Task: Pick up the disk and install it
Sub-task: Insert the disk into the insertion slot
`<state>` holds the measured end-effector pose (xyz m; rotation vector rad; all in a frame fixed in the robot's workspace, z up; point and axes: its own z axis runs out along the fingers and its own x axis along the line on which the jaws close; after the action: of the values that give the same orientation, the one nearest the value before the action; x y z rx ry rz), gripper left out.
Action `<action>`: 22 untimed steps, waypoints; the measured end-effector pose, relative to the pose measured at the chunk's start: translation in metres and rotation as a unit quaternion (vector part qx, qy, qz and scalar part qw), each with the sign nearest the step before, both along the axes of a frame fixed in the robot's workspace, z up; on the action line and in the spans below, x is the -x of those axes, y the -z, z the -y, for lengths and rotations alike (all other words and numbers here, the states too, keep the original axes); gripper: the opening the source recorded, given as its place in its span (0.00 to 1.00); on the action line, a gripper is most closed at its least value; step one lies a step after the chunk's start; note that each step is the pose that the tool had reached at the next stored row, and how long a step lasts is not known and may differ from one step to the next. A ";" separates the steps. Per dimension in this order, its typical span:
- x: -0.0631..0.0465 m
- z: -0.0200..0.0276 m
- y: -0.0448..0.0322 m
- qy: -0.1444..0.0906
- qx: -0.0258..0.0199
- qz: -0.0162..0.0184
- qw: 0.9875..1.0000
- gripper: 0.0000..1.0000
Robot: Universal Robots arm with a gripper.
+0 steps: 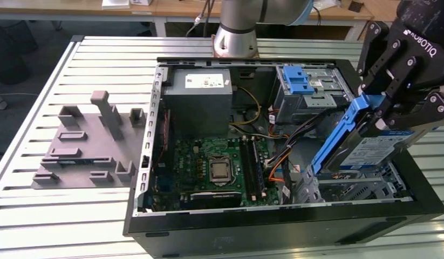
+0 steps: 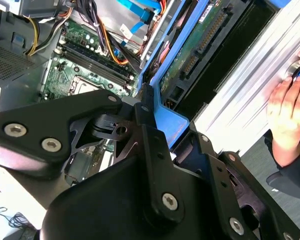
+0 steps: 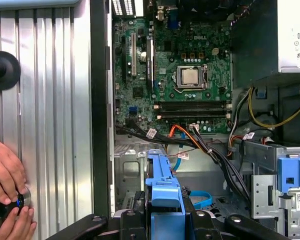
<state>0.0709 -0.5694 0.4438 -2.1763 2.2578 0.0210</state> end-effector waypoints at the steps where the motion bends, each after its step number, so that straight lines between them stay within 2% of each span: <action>1: -0.001 -0.0001 0.0005 0.000 0.000 0.000 1.000 0.36; 22: -0.002 -0.0001 0.0126 0.000 0.000 0.000 1.000 0.36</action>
<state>0.0728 -0.5693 0.4312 -2.1759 2.2582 0.0209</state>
